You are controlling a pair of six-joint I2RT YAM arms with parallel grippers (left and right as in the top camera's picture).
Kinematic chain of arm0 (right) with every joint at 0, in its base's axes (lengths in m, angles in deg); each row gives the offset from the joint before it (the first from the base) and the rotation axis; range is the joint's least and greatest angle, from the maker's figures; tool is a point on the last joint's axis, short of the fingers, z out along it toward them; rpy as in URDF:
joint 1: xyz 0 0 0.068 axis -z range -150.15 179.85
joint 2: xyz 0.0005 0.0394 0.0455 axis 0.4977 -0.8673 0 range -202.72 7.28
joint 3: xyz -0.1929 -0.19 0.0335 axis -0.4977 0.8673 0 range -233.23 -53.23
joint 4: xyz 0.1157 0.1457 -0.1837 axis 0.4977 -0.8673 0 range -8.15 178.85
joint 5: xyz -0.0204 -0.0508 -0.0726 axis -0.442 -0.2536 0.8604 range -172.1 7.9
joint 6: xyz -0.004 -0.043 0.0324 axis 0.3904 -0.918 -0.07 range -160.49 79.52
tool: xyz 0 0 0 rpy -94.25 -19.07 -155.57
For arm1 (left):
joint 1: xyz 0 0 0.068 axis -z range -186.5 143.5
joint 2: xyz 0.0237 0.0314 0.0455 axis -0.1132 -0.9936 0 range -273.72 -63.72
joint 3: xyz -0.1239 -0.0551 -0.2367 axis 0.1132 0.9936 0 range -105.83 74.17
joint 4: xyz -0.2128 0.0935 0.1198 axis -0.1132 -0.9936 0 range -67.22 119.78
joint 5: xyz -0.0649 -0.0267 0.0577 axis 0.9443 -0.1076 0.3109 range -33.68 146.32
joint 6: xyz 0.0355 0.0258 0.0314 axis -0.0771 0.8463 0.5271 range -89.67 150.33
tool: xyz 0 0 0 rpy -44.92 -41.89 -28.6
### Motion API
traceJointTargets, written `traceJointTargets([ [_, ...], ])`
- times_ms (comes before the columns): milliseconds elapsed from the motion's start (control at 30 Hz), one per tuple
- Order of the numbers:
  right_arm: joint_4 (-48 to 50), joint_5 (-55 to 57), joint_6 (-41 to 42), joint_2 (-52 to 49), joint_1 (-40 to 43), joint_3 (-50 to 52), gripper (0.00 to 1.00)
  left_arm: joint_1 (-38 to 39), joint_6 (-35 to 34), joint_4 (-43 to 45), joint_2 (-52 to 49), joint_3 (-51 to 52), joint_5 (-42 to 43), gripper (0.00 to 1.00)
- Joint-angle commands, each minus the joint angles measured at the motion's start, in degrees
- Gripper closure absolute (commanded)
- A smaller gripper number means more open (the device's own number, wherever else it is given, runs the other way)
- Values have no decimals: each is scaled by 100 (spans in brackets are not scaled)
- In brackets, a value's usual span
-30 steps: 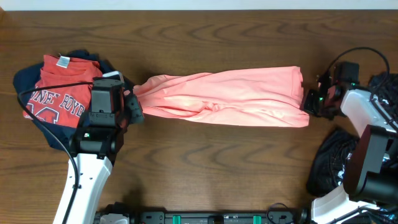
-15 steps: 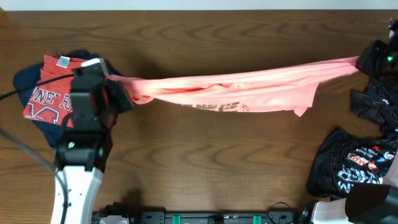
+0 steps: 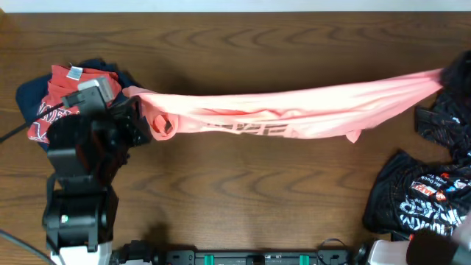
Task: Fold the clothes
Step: 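Lift the pink shirt with both grippers and shake it out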
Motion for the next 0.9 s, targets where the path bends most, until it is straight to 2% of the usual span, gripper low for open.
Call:
traceJointTargets([
  [0,195,-46,-85,522,149,-424,99,-52,-46,87,-15,-203,138,94],
  [233,302,-55,-85,201,15,-330,99,-50,-48,332,-1134,-203,146,94],
  [333,538,-63,-83,-254,-168,-323,99,-44,-48,890,-1834,-203,306,94],
  [433,1274,-94,-72,-695,-387,-323,99,-44,-50,2024,-2564,-203,776,94],
  [533,2413,-92,278,-1029,-546,-323,99,-46,-103,3375,-3167,-205,1073,94],
  [667,3624,-214,1191,-1021,-531,-358,99,-46,-846,4979,-3547,-275,1073,94],
  [767,4124,-243,1495,-901,-472,-557,99,-46,-1067,5637,-3587,-542,1069,94],
  [867,3971,-232,1482,-804,-428,-911,99,-46,-1064,5517,-3578,-1005,1196,94],
])
